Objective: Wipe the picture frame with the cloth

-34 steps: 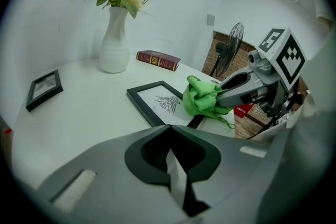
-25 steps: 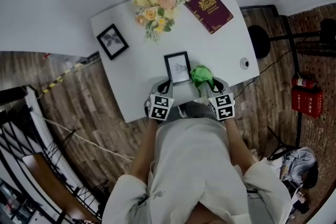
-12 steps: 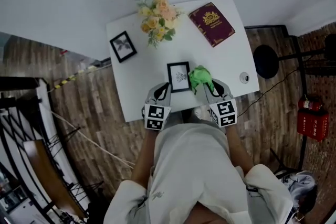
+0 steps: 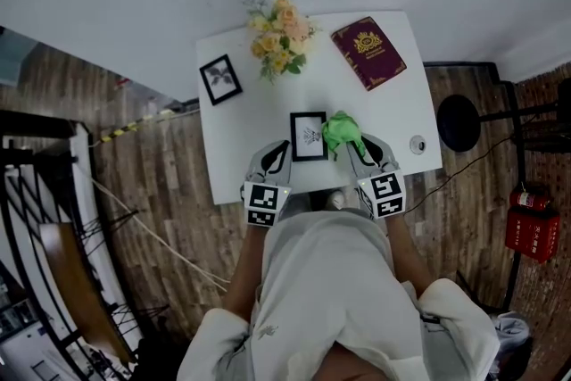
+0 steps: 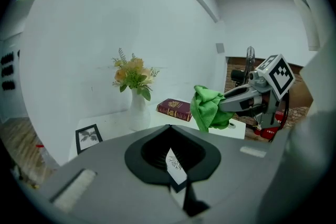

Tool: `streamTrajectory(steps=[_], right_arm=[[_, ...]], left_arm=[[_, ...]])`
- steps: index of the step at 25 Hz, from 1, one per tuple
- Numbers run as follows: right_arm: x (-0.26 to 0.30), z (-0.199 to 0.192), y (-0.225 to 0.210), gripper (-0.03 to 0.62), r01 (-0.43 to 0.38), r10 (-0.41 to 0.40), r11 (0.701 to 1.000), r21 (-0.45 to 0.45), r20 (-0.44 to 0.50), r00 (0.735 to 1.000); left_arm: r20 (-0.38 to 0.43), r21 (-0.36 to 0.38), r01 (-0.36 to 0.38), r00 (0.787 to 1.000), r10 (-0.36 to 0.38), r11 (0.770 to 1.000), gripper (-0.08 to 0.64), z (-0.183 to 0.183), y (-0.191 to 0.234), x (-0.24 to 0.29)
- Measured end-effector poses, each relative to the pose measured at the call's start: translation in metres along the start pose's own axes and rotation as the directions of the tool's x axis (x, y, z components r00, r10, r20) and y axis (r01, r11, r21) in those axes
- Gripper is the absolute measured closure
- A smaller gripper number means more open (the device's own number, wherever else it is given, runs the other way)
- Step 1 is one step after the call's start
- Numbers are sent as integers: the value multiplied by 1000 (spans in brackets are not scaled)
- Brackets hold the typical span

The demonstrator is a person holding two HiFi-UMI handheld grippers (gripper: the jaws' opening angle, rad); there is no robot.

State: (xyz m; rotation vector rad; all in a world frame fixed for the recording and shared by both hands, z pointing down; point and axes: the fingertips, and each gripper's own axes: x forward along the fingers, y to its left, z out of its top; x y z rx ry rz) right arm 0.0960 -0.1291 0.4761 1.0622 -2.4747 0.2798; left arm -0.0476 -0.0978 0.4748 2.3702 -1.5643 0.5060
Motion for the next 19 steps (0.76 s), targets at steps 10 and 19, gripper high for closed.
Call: streamTrajectory(steps=[10, 19], right_arm=[[13, 11, 0, 520, 14, -14, 1000, -13, 5, 1000], [26, 13, 0, 520, 36, -36, 999, -5, -7, 999]], left_arm=[[4, 12, 24, 1000, -24, 1000, 540, 4, 5, 12], [3, 17, 52, 999, -52, 999, 540, 5, 14, 20]])
